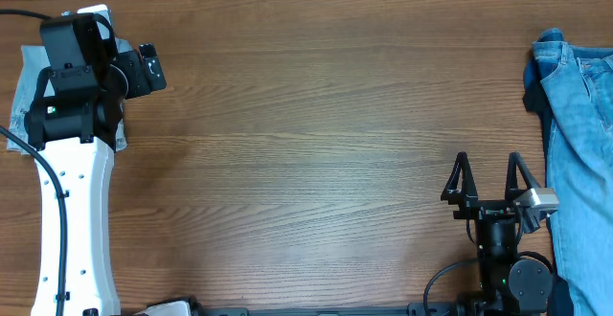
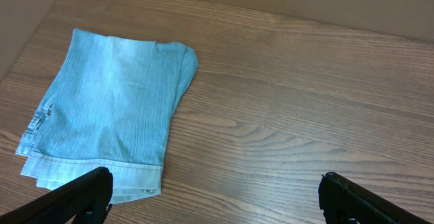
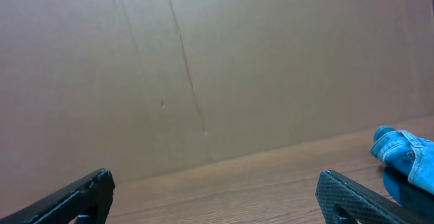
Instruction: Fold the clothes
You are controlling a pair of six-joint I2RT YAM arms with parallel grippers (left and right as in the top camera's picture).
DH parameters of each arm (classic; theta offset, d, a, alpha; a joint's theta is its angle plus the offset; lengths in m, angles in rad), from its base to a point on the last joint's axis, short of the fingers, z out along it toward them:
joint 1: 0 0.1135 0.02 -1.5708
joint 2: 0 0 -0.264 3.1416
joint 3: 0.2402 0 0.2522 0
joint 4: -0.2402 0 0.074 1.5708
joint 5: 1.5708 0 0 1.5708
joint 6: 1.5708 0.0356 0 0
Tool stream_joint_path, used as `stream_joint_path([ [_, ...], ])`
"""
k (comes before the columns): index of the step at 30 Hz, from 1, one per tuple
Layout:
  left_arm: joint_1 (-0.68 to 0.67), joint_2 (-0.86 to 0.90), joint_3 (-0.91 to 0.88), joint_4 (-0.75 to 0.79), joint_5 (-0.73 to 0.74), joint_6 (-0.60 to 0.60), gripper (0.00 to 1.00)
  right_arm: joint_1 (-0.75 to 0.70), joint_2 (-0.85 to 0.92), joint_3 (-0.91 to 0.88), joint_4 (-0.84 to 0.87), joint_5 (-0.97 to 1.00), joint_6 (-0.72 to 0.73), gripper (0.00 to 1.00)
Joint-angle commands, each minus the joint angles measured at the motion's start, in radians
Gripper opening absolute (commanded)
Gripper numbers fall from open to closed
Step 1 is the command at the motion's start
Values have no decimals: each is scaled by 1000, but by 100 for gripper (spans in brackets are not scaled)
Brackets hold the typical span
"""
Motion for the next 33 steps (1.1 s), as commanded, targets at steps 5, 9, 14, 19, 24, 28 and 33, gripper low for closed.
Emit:
stream_joint_path([
  [5,0,-4,-4,4,-2,-16,100,-10,-13,-63,2,-16,31,100],
  [9,0,-4,-4,4,-3,-16,100,-38,-13,-63,-93,-16,27,100],
  [14,0,-4,-4,4,-3,-16,100,-61,-13,-63,-175,-17,28,100],
  [19,0,-5,-4,4,-3,-16,100,-61,-13,-63,-175,-17,28,100],
  [24,0,-5,-4,4,-3,-16,100,-61,-13,-63,-175,-17,28,100],
  [28,0,-4,-4,4,-3,-16,100,-61,-13,-63,-175,-17,28,100],
  [33,0,-4,-4,4,-3,-16,100,-61,-13,-63,-175,-17,28,100],
])
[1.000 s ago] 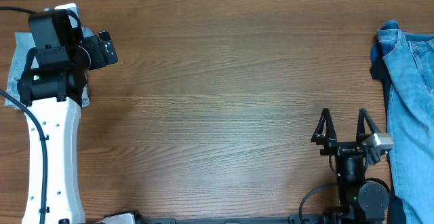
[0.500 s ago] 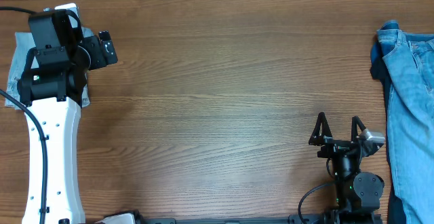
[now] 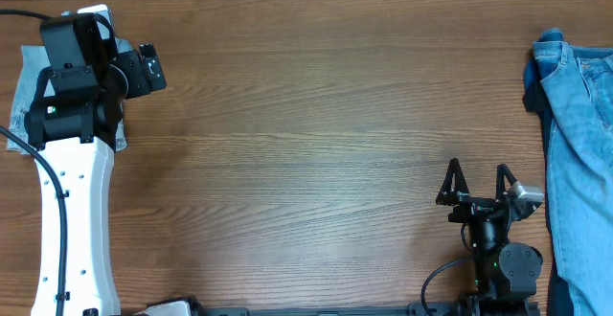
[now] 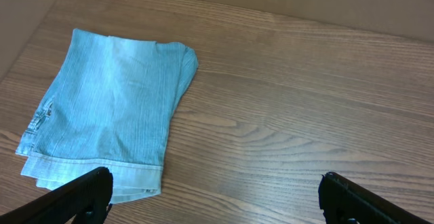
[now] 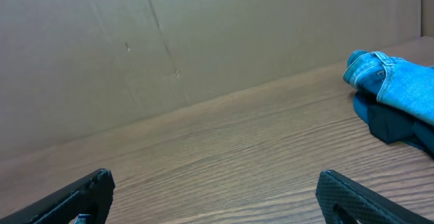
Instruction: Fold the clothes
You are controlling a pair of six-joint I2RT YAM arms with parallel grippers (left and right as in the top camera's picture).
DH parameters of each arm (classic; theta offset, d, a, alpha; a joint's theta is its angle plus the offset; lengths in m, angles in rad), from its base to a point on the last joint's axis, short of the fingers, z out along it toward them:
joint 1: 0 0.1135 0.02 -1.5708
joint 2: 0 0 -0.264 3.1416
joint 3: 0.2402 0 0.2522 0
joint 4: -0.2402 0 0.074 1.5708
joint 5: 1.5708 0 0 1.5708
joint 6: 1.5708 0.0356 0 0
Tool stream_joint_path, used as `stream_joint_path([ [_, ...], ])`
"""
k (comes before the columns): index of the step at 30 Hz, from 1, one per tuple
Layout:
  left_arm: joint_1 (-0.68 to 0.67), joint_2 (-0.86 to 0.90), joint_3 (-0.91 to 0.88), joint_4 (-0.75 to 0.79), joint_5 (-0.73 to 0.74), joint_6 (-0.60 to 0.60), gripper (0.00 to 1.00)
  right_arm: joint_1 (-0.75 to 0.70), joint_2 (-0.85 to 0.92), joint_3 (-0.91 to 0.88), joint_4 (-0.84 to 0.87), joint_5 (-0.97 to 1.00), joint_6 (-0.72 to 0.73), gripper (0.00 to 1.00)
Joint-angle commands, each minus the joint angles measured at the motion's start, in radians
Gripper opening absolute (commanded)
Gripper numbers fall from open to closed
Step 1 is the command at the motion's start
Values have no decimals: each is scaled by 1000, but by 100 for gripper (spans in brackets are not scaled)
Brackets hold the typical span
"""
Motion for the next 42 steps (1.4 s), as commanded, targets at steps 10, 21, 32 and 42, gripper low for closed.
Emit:
stream_joint_path([
  [10,0,0,-4,4,-2,-16,100,-8,-8,-10,2,1,5,100],
  [21,0,-424,-157,0,-2,-16,100,-8,-8,-10,2,1,5,100],
  [32,0,-924,-947,274,218,-108,100,-7,-8,-10,2,1,5,100],
  [42,0,-1173,-1362,770,224,-170,100,-8,-8,-10,2,1,5,100],
])
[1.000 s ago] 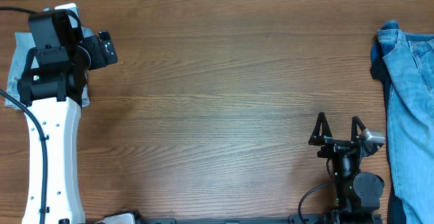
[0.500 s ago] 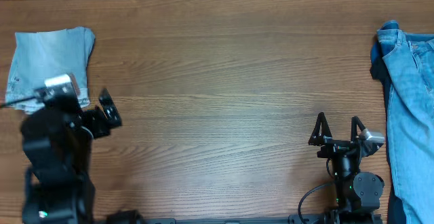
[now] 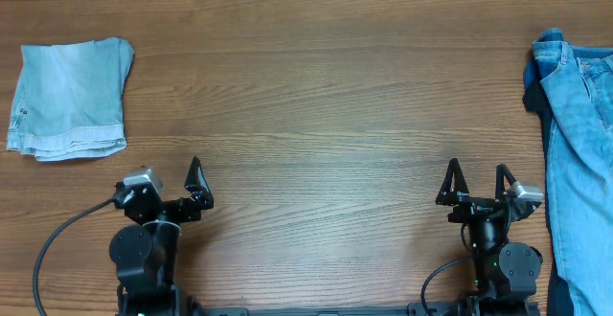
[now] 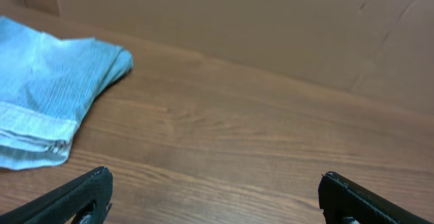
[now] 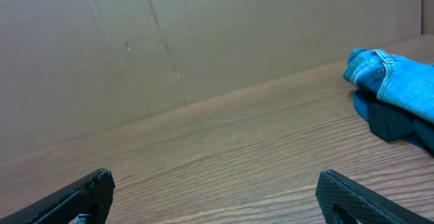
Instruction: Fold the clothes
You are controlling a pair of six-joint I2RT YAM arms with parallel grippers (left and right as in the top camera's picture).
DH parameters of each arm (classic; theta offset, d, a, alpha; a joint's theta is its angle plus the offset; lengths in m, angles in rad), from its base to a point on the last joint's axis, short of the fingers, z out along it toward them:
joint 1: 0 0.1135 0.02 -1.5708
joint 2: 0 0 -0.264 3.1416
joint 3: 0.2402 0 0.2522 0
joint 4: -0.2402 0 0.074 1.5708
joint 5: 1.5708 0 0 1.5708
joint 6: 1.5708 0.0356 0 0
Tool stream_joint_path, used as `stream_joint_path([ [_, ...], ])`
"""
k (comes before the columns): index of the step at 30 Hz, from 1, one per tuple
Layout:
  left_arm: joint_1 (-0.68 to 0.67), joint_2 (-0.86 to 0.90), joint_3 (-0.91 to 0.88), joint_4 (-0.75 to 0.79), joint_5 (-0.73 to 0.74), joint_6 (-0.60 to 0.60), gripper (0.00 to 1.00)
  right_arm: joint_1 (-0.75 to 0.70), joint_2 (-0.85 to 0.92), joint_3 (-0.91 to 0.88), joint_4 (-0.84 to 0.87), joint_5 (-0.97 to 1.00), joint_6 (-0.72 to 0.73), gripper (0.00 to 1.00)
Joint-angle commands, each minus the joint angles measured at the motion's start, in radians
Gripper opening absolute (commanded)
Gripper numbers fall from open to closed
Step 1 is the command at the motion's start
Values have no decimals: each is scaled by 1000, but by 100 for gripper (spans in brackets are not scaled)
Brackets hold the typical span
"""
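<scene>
A folded pale-blue denim piece [image 3: 69,98] lies flat at the table's far left; in the left wrist view this same folded piece [image 4: 41,115] shows at the left. Unfolded blue jeans [image 3: 578,153] lie along the right edge, and the right wrist view catches their bunched end [image 5: 390,81]. My left gripper [image 3: 170,191] rests open near the front edge, left of centre, nothing between its fingers [image 4: 81,197]. My right gripper [image 3: 476,184] rests open near the front right, just left of the jeans, its fingers [image 5: 352,193] empty.
A brown cardboard wall [image 5: 203,41] stands behind the wooden table [image 3: 316,115]. A dark cloth [image 3: 533,96] lies under the jeans' upper left corner.
My left arm has left the folded denim at the far left and now sits low at the front edge, open. The folded piece lies uncovered. The right gripper has not moved.
My left gripper hung open over the folded denim at the far left through both earlier moments, while the right gripper drew back a little toward the front edge. Now both arms rest at the front, open and empty, and the jeans lie unmoved at the right.
</scene>
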Motion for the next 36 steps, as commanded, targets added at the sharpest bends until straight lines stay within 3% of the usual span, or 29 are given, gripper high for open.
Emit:
stream_joint_path([
  [1,0,-86,-82,27,3,-10,100,-7,-8,-10,8,1,2,100],
  [7,-74,-200,-148,14,-109,6,100,-8,-8,-10,8,1,2,100],
  [12,-85,-317,-148,-61,-113,182,100,-7,-8,-10,8,1,2,100],
  [19,-85,-324,-148,-61,-124,356,100,-8,-8,-10,8,1,2,100],
  [36,-85,-323,-148,-60,-116,346,100,-7,-8,-10,8,1,2,100],
])
